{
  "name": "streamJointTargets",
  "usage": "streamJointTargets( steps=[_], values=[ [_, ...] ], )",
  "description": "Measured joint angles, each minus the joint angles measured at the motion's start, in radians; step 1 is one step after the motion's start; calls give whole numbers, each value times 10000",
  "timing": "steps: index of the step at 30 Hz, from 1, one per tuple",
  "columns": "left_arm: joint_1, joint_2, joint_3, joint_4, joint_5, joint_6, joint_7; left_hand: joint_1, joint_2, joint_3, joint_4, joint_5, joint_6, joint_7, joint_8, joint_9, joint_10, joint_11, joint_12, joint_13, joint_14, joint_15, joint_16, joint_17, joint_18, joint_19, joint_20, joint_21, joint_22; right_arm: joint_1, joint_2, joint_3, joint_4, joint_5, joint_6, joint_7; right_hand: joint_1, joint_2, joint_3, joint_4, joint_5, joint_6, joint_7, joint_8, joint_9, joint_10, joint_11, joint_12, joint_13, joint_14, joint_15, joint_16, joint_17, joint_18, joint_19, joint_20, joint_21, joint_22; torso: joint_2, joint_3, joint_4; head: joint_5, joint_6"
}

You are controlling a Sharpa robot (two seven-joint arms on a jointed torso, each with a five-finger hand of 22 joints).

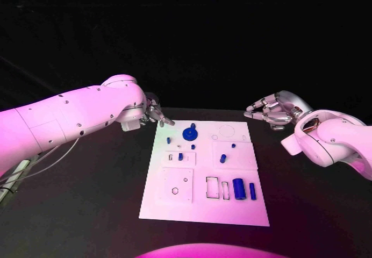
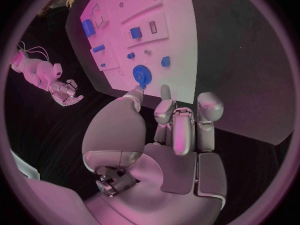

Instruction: Assemble the parts on the task board

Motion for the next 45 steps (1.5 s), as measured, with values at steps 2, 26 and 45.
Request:
streamJointTargets(
  steps=[2, 26, 45],
  values=[
    [13, 102, 0, -200, -16, 36, 1, 0, 0, 0, 0, 0, 0, 0, 0, -1, 0, 0, 0, 5, 0, 0, 0, 0, 0, 0, 0, 0, 11, 0, 2, 0, 7, -2, 0, 0, 0, 0, 0, 0, 0, 0, 0, 0, 1, 0, 0, 0, 0, 0, 0, 0, 0, 0, 0, 0, 0, 0, -1, 1, 1, 12, -11],
    [-305, 1175, -213, -1738, -104, 651, 4, 0, 0, -27, 27, 0, 1, -1, -39, -70, 0, 0, 0, -3, 0, -1, -42, 0, 0, 0, 0, 1, 10, 0, 36, 0, 100, -17, -22, 151, -54, 54, 0, 0, 38, 0, 0, 40, 15, 0, 0, 0, -9, 38, -37, 0, -2, -1, 0, 0, 1, -3, -1, -12, 8, 42, -141],
    [-571, 1302, -259, -1980, -84, 900, 5, 52, 52, -27, 28, -1, 1, -1, -39, -128, 1, 0, 0, 6, 35, 34, -42, 5, 0, 1, -1, 1, 28, 0, 52, 0, 103, -18, -52, 251, -54, 54, 0, 0, 79, 0, 0, 40, 13, 0, 0, 0, -8, 38, -37, 0, -4, 0, 0, 0, 1, 5, -18, -4, 17, 12, -249]
  ],
)
